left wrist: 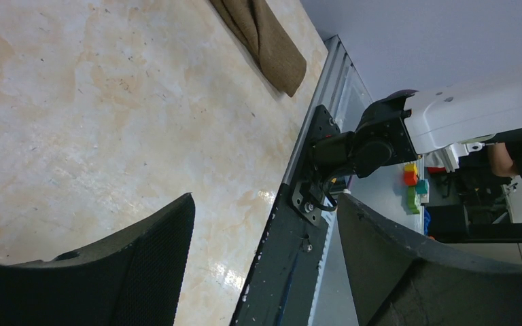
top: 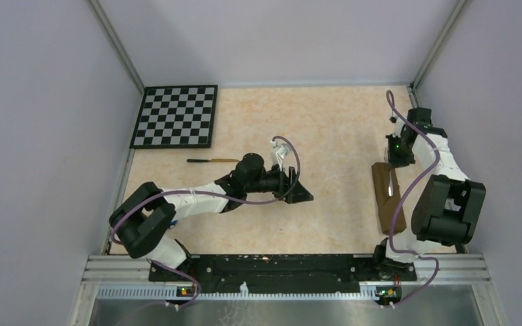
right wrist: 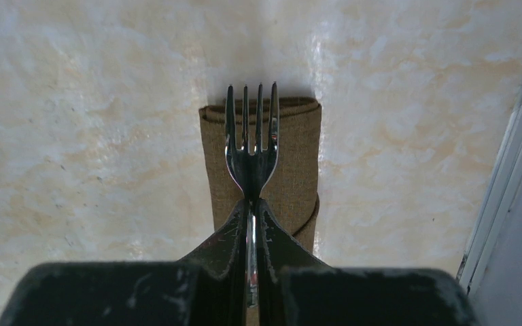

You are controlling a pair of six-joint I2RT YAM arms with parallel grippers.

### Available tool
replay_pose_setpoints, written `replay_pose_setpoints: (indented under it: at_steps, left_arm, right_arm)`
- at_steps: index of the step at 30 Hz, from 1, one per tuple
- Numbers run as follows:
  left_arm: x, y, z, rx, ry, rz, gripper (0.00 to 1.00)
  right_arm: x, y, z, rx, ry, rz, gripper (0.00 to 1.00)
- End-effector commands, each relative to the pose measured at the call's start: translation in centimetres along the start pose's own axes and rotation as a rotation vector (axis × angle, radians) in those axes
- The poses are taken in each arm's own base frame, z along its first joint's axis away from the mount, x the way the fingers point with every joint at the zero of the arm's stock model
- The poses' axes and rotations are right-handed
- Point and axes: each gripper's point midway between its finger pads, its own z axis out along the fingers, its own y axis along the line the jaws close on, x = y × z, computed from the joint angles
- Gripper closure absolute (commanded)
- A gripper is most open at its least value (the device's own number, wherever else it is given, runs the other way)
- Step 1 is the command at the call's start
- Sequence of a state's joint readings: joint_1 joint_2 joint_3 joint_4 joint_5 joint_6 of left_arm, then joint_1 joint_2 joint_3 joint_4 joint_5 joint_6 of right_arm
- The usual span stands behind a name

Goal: Fold the napkin into a case and place the utensils inside
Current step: Insert the fork into the folded napkin.

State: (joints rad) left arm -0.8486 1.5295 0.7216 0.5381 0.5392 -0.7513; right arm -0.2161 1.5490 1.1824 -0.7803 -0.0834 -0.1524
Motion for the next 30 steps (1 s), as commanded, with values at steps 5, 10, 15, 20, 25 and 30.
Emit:
replay_pose_setpoints:
  at_steps: [5,10,15,20,25,30]
  left_arm:
    - [-3.0,-2.4,-2.3,0.028,-0.066,0.143,0.18]
    - [-3.3,-1.5,-3.3,-0.008,-0.081,0.13,0.18]
    - [-3.4,-1.3,-4.0,-0.01,-0.09,0.13,0.18]
    - [-3.3,-0.8,-4.6,-0.021,-0.097,0.125,0.18]
    - [-3.4,-1.0,-4.8,-0.013,-0.1,0.13,0.18]
    - [-3.2,-0.9,-4.8,-0.013,-0.092,0.133,0.18]
  right_arm:
    - [-2.3,-0.7,0.3,0.038,-0.192,-0.128,1.0]
    - [-2.2,-0.4,1.2,0.018,-0.214,-0.148,1.0]
    - [-2.0,-0.2,2.1,0.004,-0.209,-0.144,1.0]
    - [-0.7,-0.5,1.8,0.027,-0.179,-0.154,1.0]
    - [1.3,-0.1,2.1,0.019,-0.167,-0.15,1.0]
    - [2.3,-0.2,1.8,0.031,-0.15,-0.141,1.0]
